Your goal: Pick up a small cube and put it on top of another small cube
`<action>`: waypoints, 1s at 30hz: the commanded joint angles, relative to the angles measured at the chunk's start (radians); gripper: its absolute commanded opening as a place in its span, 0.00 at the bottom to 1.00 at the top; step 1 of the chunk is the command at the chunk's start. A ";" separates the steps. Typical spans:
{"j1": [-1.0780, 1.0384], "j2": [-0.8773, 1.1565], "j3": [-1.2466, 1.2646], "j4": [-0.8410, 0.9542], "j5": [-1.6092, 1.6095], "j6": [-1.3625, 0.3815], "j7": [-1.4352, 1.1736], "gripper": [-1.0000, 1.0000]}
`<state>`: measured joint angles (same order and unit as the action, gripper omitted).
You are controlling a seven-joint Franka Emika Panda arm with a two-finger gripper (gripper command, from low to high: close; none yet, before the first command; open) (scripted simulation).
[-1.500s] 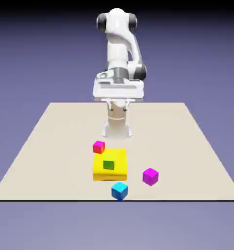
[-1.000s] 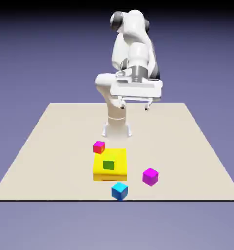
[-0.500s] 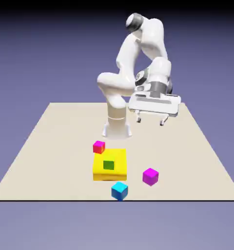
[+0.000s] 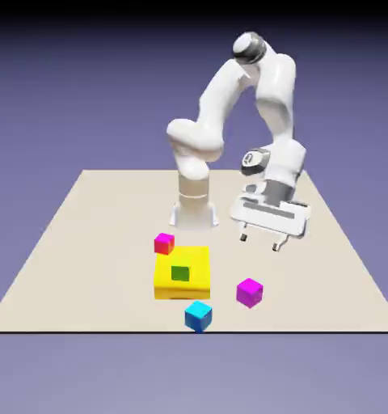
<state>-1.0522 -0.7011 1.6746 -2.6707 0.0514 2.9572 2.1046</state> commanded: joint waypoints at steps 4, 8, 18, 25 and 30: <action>-0.092 -0.011 0.145 0.012 0.004 -0.007 0.118 0.50; -0.184 -0.023 0.290 0.024 0.009 -0.014 0.236 0.50; -0.477 -0.146 0.545 0.100 0.024 0.140 0.274 0.50; -0.296 -0.066 0.395 0.051 0.015 0.038 0.264 0.00; -0.290 -0.004 0.325 0.079 -0.029 -0.084 0.303 0.00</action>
<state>-1.3420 -0.7056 2.0000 -2.5915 0.0220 2.8745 2.4073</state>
